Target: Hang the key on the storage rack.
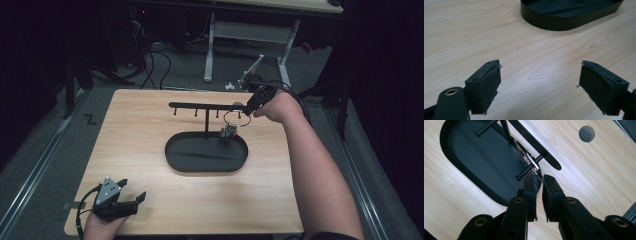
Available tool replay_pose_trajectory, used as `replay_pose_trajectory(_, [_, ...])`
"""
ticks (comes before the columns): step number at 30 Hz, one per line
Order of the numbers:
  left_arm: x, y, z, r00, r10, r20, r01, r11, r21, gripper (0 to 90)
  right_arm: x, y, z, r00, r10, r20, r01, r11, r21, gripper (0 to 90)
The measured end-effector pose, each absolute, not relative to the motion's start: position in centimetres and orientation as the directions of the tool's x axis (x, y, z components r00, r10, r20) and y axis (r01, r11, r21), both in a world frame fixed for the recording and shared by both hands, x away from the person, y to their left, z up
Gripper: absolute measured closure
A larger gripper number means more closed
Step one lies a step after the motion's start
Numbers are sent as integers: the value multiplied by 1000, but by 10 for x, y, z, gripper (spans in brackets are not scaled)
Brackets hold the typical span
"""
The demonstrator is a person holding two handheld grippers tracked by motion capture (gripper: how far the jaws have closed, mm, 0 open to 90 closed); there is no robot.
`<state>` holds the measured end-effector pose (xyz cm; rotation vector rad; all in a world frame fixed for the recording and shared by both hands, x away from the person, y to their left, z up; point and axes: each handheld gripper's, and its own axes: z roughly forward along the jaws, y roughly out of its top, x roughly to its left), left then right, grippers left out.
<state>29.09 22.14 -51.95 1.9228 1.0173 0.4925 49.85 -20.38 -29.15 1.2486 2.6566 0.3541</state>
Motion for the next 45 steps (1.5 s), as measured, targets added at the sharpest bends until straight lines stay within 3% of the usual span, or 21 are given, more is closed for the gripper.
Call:
replay_pose_trajectory(5, [289, 221, -520, 584, 811, -48, 459, -281, 843, 179, 491, -203, -289, -633, 770, -80, 716, 621, 319, 737])
replay_pose_trajectory(13, [288, 221, -521, 583, 811, -41, 457, -287, 842, 179, 481, -207, -302, -607, 789, -97, 726, 599, 337, 540])
replay_pose_trajectory(17, [289, 219, -522, 585, 810, -40, 460, -291, 839, 179, 474, -211, -311, -605, 788, -117, 707, 598, 378, 523])
replay_pose_trajectory(22, [289, 216, -523, 594, 804, -35, 459, -303, 836, 179, 460, -214, -329, -596, 791, -137, 688, 591, 422, 487])
replay_pose_trajectory(30, [289, 213, -524, 599, 800, -28, 458, -314, 832, 179, 437, -217, -370, -637, 762, -114, 640, 606, 473, 315])
replay_pose_trajectory(40, [289, 209, -522, 613, 790, -9, 423, -319, 848, 179, 403, -230, -421, -586, 810, 3, 640, 460, 616, 282])
replay_pose_trajectory(43, [290, 208, -523, 618, 786, -7, 425, -327, 844, 179, 388, -237, -439, -567, 823, 36, 636, 410, 654, 248])
replay_pose_trajectory(45, [291, 207, -523, 620, 784, -7, 425, -328, 843, 179, 377, -242, -452, -552, 833, 40, 616, 375, 692, 175])
